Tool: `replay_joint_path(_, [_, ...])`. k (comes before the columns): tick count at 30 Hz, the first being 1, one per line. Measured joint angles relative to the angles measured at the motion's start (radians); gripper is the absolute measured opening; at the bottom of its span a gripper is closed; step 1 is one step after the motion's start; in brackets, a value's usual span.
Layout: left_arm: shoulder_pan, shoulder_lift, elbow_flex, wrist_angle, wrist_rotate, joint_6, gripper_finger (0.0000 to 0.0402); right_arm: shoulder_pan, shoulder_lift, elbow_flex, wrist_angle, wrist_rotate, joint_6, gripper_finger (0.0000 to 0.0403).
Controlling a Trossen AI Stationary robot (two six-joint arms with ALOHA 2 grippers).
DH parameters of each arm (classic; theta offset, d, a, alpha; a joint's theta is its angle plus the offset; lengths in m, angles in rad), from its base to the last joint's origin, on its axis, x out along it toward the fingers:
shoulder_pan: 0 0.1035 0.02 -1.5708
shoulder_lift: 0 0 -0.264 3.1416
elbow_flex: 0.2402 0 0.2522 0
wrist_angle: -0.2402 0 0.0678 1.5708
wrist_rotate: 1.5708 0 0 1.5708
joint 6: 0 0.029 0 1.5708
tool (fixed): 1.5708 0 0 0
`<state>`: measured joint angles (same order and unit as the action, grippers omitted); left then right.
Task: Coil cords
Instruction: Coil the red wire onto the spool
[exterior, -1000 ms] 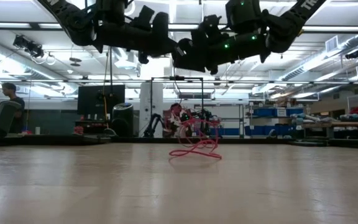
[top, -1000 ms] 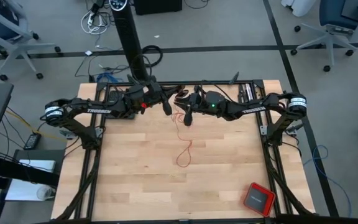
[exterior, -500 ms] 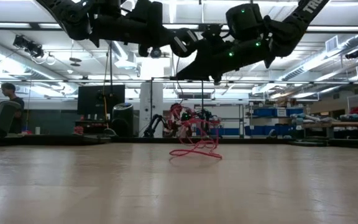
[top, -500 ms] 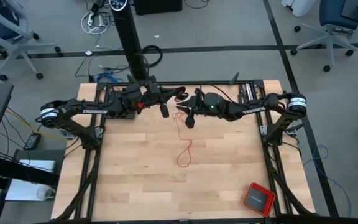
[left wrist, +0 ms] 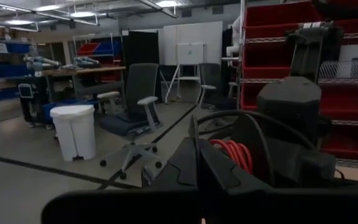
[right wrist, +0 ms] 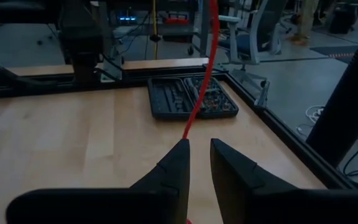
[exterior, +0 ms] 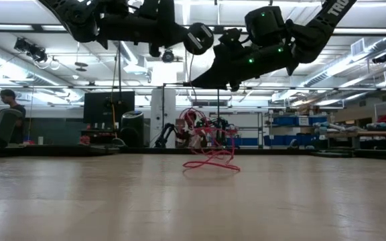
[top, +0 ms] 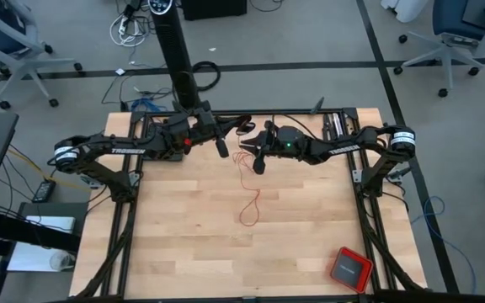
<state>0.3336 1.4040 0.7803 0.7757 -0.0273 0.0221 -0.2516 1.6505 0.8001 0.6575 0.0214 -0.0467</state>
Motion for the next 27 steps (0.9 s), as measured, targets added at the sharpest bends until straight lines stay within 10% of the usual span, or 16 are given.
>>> replay_joint_path(27, [-0.002,0.0,0.0,0.027,-0.002,0.023,0.0,-0.05,0.0,0.0,-0.028,-0.122,0.027,0.005])
